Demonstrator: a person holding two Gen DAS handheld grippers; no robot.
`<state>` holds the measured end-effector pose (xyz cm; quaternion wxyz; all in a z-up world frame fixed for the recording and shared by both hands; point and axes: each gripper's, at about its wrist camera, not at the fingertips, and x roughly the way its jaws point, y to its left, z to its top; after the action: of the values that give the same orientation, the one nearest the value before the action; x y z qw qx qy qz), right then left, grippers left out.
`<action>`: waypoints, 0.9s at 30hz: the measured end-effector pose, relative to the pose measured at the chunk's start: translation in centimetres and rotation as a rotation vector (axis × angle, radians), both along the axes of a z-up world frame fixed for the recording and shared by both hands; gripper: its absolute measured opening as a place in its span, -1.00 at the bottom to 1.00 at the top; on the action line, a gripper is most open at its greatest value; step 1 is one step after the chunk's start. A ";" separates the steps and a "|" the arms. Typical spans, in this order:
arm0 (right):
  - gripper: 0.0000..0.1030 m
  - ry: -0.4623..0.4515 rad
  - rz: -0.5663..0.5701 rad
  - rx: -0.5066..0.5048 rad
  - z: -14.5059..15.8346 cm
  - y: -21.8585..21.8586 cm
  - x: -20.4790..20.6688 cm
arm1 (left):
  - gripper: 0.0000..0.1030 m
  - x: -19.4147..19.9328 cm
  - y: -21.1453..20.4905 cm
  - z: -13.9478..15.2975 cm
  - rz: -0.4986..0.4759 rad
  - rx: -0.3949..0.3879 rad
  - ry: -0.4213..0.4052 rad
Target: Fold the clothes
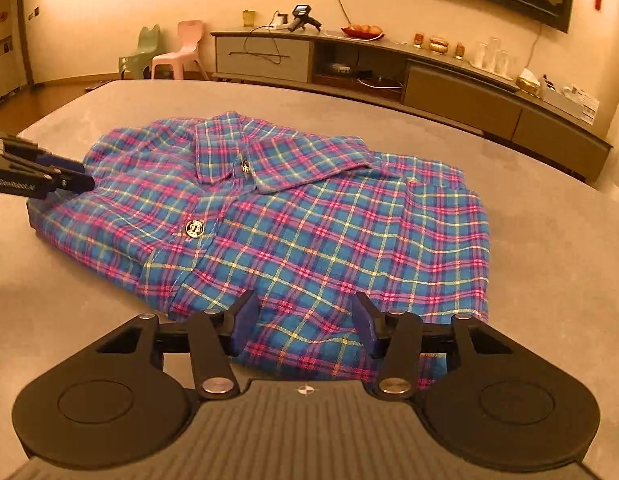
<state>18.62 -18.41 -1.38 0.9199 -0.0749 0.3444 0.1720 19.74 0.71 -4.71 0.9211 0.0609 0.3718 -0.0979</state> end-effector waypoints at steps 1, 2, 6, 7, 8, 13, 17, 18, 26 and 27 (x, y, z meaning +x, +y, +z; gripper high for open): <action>0.03 -0.032 0.013 0.030 1.0 -0.3 -1.1 | -0.38 -0.4 -0.1 0.4 -0.003 -0.015 -0.002; 0.03 -0.065 0.022 0.051 1.7 -0.2 -1.8 | -0.38 -0.8 -0.1 0.8 -0.010 -0.030 -0.004; 0.05 -0.079 -0.025 0.008 0.9 -0.4 -1.4 | -0.35 -2.2 -0.7 1.2 -0.050 -0.066 0.019; 0.05 -0.066 -0.045 -0.008 0.3 -0.6 -0.9 | -0.34 -2.2 -0.9 0.8 -0.062 -0.054 0.035; 0.05 -0.045 -0.062 -0.028 -0.3 -0.7 -0.4 | -0.35 -2.1 -1.2 0.3 -0.069 -0.033 0.043; 0.04 0.012 -0.124 -0.042 -1.2 -1.7 0.5 | -0.27 -0.6 -1.8 -0.9 -0.066 0.011 0.031; 0.04 0.026 -0.157 -0.024 -1.2 -1.4 1.0 | -0.26 0.7 -2.2 -1.4 -0.058 0.025 0.006; 0.04 0.025 -0.159 -0.023 -1.3 -1.6 1.0 | -0.26 0.9 -2.1 -1.5 -0.064 0.025 0.004; 0.11 0.029 -0.164 0.008 -1.2 -4.6 -0.2 | -0.21 0.9 -1.7 -1.6 -0.082 0.026 -0.001; 0.11 0.033 -0.176 0.009 -1.0 -5.0 -0.3 | -0.21 0.8 -1.6 -1.5 -0.074 0.026 0.004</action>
<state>18.27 -23.41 -2.42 0.9260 -0.0376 0.3639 0.0931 20.56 -0.87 -6.19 0.9154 0.0866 0.3721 -0.1270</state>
